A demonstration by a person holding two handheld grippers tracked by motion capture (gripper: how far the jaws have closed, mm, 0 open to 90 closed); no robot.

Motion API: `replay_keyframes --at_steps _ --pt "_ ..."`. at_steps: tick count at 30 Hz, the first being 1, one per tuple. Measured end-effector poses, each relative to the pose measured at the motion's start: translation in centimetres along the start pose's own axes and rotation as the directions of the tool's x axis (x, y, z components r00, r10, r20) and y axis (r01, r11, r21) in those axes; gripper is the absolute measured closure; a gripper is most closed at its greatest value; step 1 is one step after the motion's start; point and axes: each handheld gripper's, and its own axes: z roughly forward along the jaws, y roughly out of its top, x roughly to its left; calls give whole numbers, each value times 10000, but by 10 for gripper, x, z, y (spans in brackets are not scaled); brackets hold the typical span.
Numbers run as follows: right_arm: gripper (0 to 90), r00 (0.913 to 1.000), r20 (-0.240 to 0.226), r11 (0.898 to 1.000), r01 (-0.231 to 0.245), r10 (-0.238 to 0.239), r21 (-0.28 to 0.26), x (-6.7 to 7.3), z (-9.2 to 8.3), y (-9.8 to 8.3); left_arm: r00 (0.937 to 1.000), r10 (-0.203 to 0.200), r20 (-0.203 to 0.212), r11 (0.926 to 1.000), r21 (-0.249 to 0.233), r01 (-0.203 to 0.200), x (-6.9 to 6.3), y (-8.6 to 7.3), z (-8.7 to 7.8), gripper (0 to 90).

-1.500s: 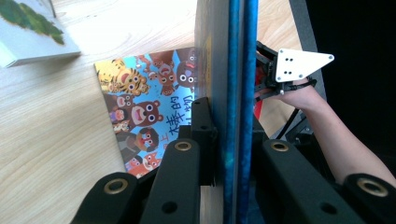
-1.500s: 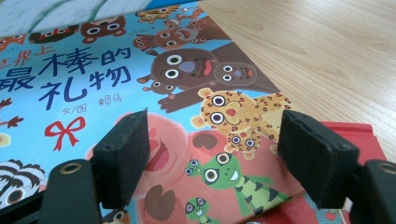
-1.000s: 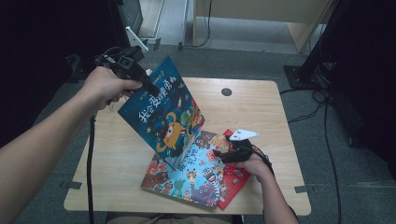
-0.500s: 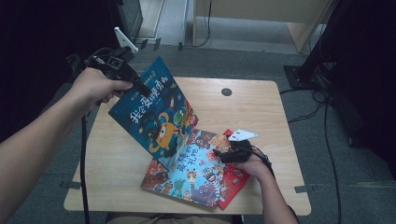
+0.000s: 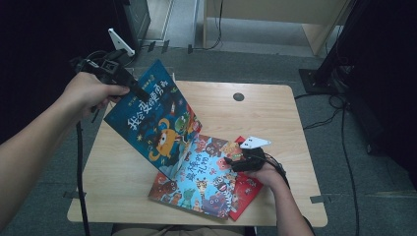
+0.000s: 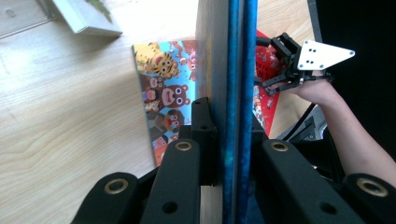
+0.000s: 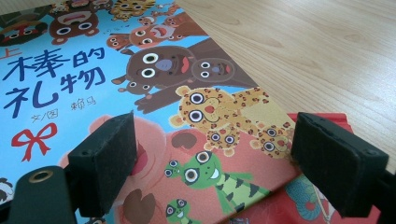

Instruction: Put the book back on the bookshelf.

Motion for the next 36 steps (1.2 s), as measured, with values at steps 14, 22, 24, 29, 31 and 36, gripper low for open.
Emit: replay_keyframes --at_steps 14,22,24,29,31,36 --pt "142 10000 38 10000 26 -26 -10 0 0 0 9992 -364 -188 9990 -255 359 22 -12 -16 831" --pt "143 10000 43 10000 20 -20 -7 0 0 0 9979 -613 -196 9977 -306 607 32 -17 -22 831" --pt "143 10000 44 10000 21 -21 -6 0 0 0 9973 -705 -186 9971 -298 700 36 -19 -24 832" --pt "143 10000 27 10000 -25 25 35 1 0 0 9964 -774 -347 9960 -467 757 42 -25 -28 832" --pt "143 10000 34 10000 -7 7 15 1 0 0 9963 -748 -425 9957 -580 723 45 -28 -30 832" --pt "143 10000 57 10000 8 -8 24 1 0 0 9946 -967 -380 9940 -547 945 54 -33 -35 832"
